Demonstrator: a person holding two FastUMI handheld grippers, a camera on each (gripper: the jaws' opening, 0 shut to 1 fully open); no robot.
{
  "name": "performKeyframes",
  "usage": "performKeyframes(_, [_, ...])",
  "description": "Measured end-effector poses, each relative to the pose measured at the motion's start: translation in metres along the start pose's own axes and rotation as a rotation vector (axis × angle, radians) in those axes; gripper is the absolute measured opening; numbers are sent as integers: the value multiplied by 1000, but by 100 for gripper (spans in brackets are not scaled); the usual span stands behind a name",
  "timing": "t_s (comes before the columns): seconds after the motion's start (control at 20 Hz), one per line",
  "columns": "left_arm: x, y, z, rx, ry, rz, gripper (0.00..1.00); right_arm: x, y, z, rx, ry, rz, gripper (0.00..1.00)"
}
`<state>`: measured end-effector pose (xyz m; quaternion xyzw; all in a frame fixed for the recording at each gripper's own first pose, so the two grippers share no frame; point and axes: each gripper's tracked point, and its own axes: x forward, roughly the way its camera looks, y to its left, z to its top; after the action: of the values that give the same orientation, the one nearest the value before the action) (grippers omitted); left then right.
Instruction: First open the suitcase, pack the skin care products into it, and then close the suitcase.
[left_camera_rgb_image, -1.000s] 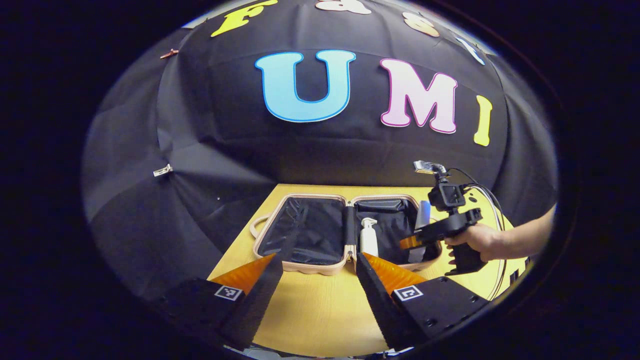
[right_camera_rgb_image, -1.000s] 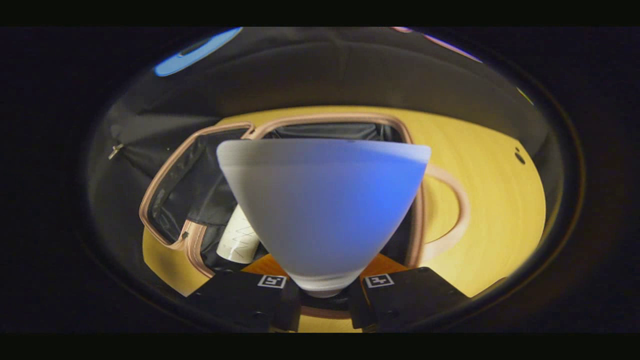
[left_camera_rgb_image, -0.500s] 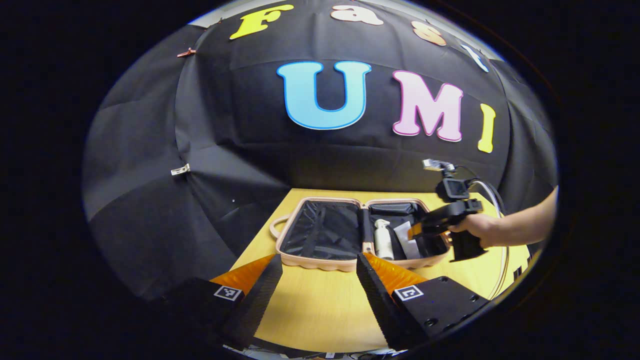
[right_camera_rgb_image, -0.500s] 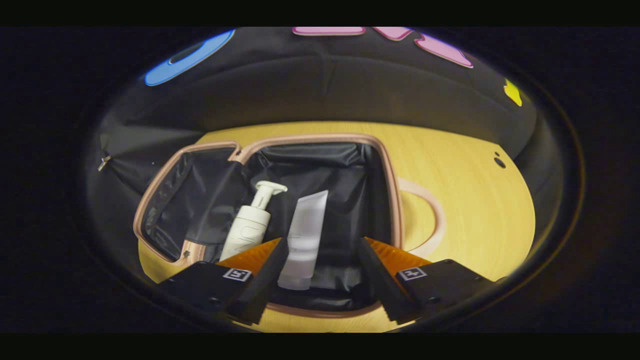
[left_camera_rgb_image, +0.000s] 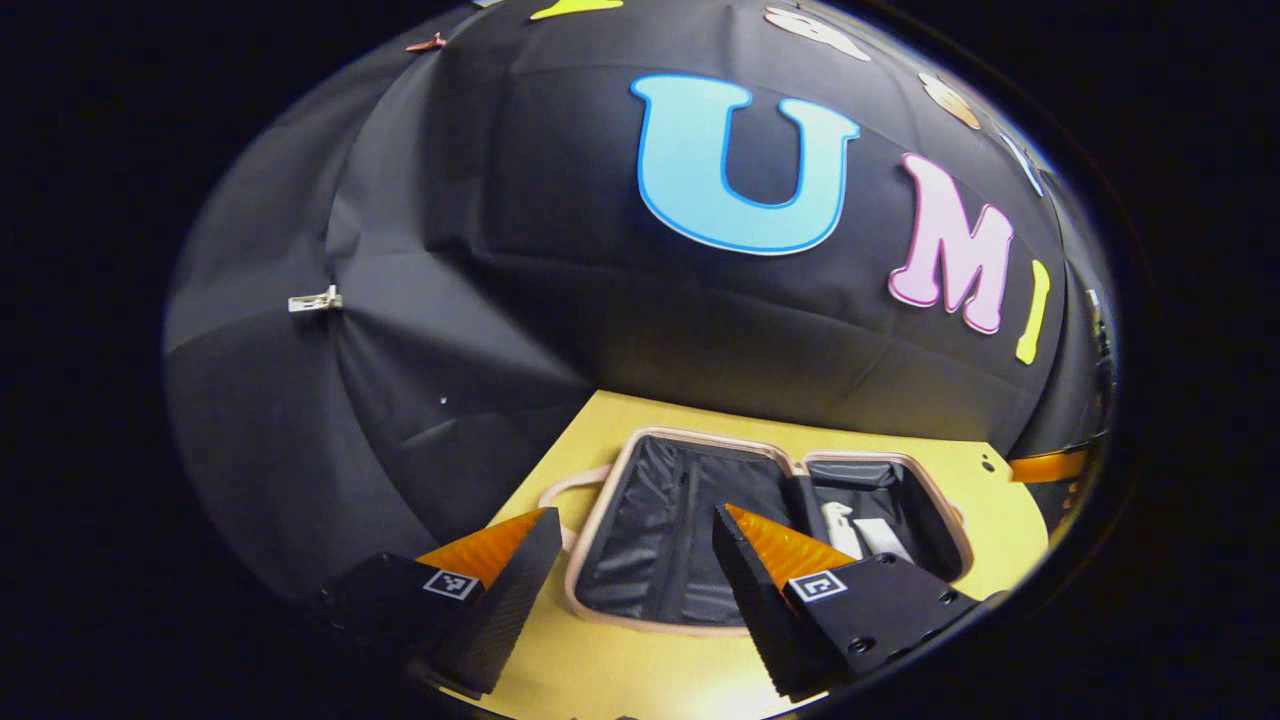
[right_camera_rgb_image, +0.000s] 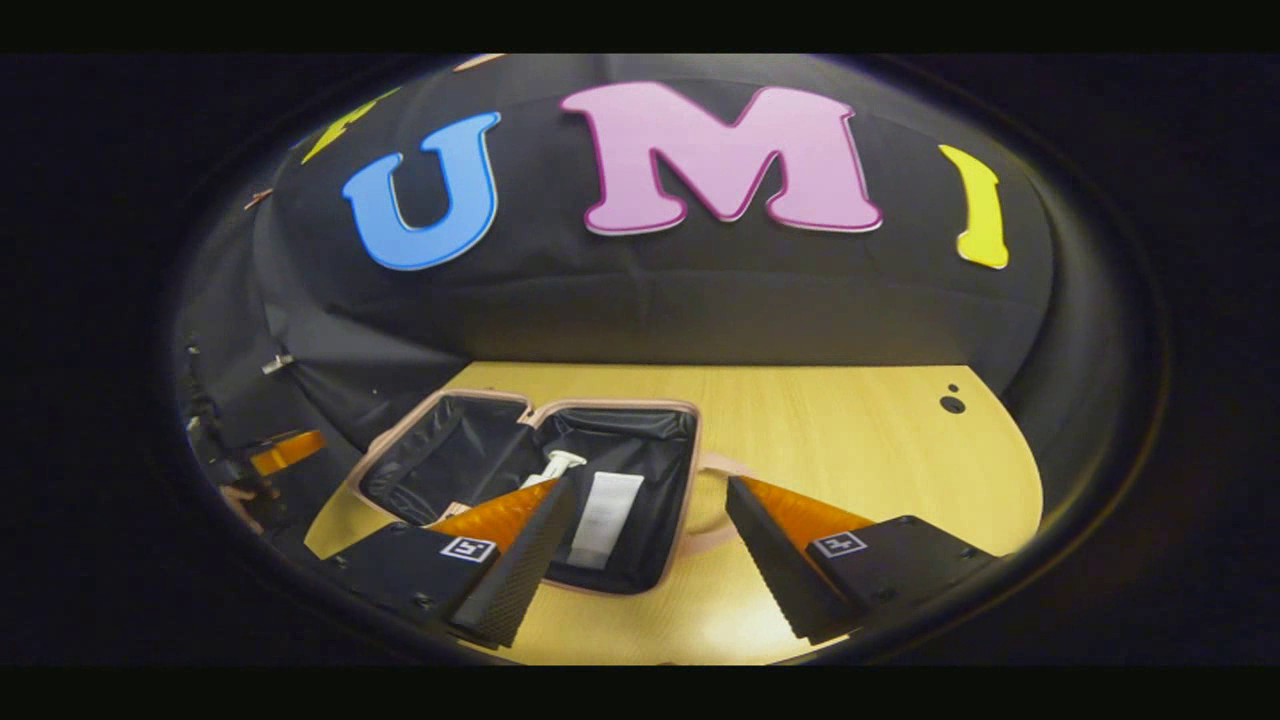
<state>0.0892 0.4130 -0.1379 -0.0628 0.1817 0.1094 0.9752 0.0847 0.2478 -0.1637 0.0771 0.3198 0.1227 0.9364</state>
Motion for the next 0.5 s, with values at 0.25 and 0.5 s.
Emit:
performKeyframes(0.25, [75,47,-12,-45,100,61,96,-41,-20,33,27,-131,-9,98])
performKeyframes(0.5, [122,76,-50,-68,276,56,95,-55,-22,38,20,-165,-33,98])
